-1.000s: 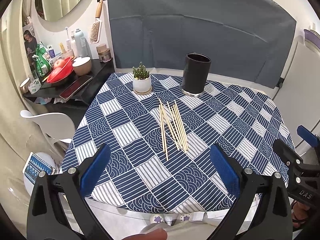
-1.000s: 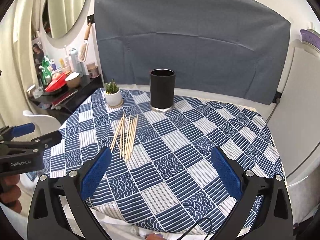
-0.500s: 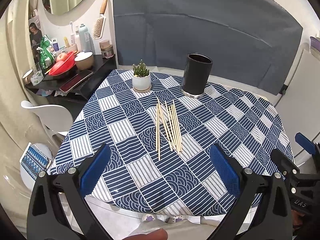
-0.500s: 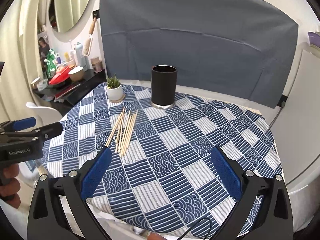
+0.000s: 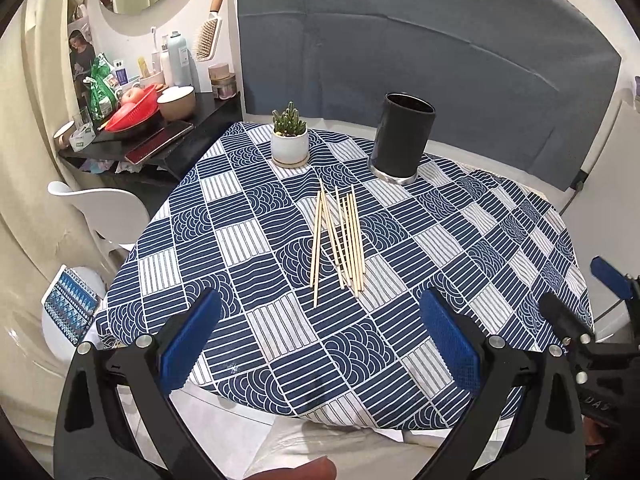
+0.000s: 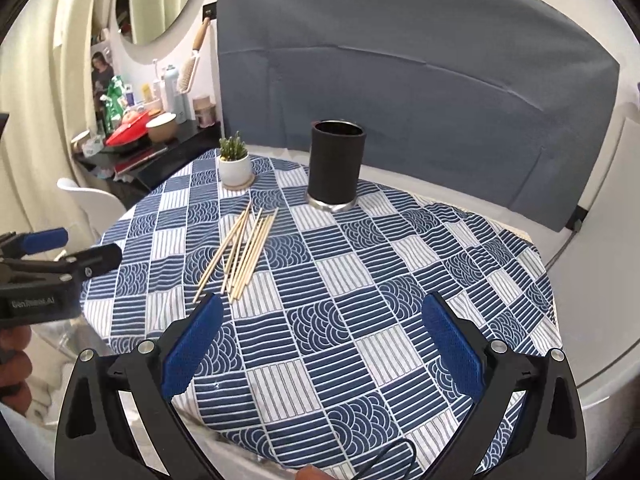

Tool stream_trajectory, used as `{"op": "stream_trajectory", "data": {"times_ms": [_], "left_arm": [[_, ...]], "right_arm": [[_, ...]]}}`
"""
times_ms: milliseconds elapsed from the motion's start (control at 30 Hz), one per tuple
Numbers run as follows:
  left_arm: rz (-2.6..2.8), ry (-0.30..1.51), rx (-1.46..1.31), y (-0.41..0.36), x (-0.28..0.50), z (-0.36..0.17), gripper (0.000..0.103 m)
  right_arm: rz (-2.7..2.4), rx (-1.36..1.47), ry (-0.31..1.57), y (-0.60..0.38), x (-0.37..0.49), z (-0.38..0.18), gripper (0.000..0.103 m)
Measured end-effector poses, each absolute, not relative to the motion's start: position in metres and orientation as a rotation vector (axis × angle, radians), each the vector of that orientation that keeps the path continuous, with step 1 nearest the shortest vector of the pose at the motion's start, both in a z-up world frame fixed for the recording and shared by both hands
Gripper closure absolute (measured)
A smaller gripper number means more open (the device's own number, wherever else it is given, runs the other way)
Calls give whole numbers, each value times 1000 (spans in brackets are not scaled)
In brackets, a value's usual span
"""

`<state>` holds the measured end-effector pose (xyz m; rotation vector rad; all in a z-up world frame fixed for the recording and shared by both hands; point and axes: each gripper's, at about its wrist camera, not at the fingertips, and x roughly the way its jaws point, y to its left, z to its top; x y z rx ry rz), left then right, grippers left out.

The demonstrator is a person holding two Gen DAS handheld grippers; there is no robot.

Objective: Organize utensils
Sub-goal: 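Move both tools toward the chopstick pile on the cloth, then lower the right tool over the chopstick pile, fingers open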

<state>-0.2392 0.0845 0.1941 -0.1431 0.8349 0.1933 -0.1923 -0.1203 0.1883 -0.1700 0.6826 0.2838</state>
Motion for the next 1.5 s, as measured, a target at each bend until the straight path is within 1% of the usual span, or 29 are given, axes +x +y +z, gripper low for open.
{"op": "stream_trajectory", "data": {"times_ms": [267, 400, 867, 1100, 1500], "left_arm": [[215, 895, -125, 95, -215, 191, 6], [220, 926, -134, 106, -191, 187, 6], [205, 1038, -96, 129, -102, 161, 6], [185, 1155, -142, 153, -64, 125, 6], [171, 1278, -110, 167, -28, 70, 6]], "right_arm": [[303, -175, 738, -109, -163, 181, 8], [315, -196, 757, -96, -140, 179, 8], [383, -195, 936, -60, -40, 148, 8], [380, -223, 994, -37, 7, 125, 8], [383, -205, 1135, -11, 61, 76, 8]]}}
